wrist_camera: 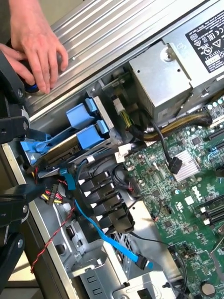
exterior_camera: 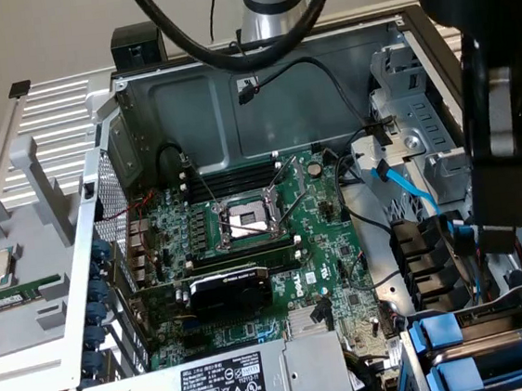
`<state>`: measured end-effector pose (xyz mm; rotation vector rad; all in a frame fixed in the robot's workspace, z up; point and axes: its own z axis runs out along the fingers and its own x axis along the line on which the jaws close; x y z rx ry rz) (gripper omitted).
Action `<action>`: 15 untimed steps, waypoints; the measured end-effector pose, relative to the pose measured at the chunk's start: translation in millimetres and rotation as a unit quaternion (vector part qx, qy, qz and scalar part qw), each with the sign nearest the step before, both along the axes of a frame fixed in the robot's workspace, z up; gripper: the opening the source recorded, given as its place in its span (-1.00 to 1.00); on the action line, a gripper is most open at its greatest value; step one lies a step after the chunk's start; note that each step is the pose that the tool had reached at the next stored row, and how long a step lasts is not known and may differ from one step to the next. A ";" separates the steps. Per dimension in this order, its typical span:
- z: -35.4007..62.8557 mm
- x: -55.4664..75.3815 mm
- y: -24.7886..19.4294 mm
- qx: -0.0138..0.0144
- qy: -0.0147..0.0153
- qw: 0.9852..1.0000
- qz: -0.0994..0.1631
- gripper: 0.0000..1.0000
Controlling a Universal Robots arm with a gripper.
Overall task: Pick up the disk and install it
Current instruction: 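Insert the first disk wire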
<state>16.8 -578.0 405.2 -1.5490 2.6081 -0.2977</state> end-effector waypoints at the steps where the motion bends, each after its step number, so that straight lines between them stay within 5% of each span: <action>1: -0.1 0.0 -1.2 0.000 0.000 1.000 0.002 -0.02; 8: -0.1 -0.3 -2.1 0.000 0.000 0.999 0.051 -0.02; 15: -0.1 -0.3 -2.1 0.000 0.000 0.993 0.114 -0.02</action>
